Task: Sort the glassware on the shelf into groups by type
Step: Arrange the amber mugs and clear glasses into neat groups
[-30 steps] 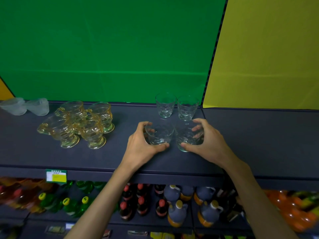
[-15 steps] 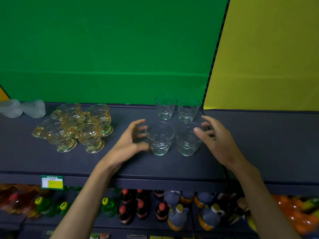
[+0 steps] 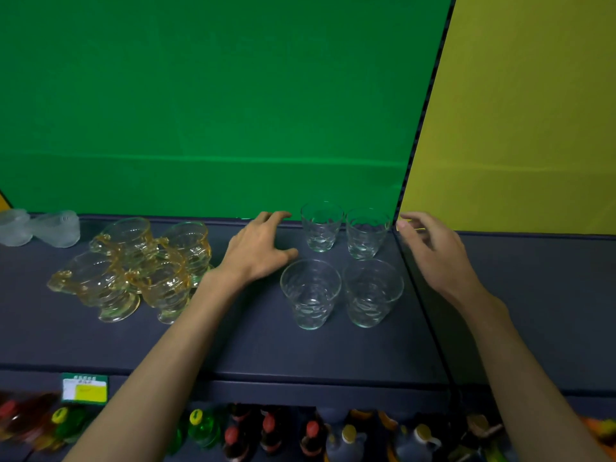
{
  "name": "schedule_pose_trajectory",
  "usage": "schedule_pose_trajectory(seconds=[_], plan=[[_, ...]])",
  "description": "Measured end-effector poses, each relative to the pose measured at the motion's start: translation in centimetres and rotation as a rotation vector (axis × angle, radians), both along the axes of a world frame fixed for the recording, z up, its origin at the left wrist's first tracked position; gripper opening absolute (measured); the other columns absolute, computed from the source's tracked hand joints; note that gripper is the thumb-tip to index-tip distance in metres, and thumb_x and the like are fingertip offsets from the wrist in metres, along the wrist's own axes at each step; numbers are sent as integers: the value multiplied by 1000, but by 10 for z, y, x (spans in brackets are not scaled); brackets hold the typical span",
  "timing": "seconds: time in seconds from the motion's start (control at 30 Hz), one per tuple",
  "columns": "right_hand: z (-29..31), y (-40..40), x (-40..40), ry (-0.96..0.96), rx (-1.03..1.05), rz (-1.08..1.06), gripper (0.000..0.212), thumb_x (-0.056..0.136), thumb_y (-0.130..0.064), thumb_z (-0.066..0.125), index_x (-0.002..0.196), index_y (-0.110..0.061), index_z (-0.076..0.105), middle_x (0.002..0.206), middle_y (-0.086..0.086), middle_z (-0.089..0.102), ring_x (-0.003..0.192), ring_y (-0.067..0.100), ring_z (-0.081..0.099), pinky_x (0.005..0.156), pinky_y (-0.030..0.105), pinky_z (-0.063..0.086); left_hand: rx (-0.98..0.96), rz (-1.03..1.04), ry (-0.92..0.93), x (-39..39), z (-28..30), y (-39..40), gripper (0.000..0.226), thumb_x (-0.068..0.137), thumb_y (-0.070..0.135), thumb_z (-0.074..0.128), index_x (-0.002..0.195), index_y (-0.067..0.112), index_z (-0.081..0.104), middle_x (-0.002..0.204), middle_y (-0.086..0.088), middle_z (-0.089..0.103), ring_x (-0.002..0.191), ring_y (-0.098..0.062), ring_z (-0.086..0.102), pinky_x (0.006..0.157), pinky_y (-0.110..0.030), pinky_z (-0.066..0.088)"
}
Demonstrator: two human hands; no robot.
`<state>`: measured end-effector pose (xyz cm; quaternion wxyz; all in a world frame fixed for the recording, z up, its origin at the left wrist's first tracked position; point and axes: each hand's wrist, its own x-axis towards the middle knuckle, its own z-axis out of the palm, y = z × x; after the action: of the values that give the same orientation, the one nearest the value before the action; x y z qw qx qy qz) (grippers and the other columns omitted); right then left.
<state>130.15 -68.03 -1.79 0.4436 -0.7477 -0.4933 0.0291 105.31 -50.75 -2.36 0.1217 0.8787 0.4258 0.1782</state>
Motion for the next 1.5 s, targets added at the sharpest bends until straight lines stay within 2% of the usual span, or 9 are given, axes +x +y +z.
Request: schedule_pose_trajectory(seconds=[0.1,0.23,0.47,0.63,0.83,0.97,1.17,1.33,1.5], plan=[[-2,9,10,-154,-109,-43,53,92,-55,58,136,-26,53,124,-4,59,103,15,63,91,45,52,28,-18,17,11,6,11,85,76,54,70,149,31,34,147,-3,45,131,-31,48,101,-48,42],[-6,27,19,-295,-328,-38,84,82,-69,62,150,-26,34,145,0,47,127,24,52,99,46,47,26,-40,49,29,7,19,96,73,63,71,152,31,27,148,-6,46,129,-32,50,100,-49,44],[-10,57,19,-209,-393,18,119,66,-78,71,158,-27,15,156,2,40,135,25,47,107,52,43,-89,-84,-34,54,0,30,115,63,71,77,155,30,22,151,-5,46,133,-28,49,108,-48,42],[-12,66,18,-169,-361,52,111,68,-71,75,155,-22,26,143,-2,54,127,22,53,101,46,48,-179,-93,-222,63,-6,30,108,59,63,84,149,29,34,135,5,59,122,-21,56,103,-42,46],[-10,62,22,-92,-337,131,100,68,-63,80,149,-23,37,129,-6,59,116,18,56,94,38,48,-131,-83,-252,54,-8,30,96,58,59,86,139,25,47,123,10,63,110,-16,59,97,-38,48],[-5,56,22,-41,-366,208,101,67,-59,83,150,-26,37,127,-9,58,113,14,56,91,34,46,-122,-109,-243,41,-8,28,98,56,62,87,138,25,49,122,8,64,108,-15,61,97,-39,50],[1,43,19,27,-383,288,115,47,-69,80,147,-30,42,121,-12,61,101,10,63,91,41,56,-161,-182,-268,21,-12,18,103,52,56,92,140,26,47,125,9,64,101,-15,65,94,-41,54],[-1,34,15,110,-373,336,109,51,-56,87,147,-31,42,123,-14,60,103,9,64,93,42,56,-221,-237,-303,9,-13,3,103,59,41,93,146,22,42,130,11,58,94,-2,64,77,-10,51],[-1,27,12,127,-381,368,111,49,-47,89,147,-32,40,128,-11,59,104,8,64,94,41,56,-251,-252,-332,4,-13,-5,99,60,30,94,145,20,43,130,8,58,98,-6,65,78,-12,54]])
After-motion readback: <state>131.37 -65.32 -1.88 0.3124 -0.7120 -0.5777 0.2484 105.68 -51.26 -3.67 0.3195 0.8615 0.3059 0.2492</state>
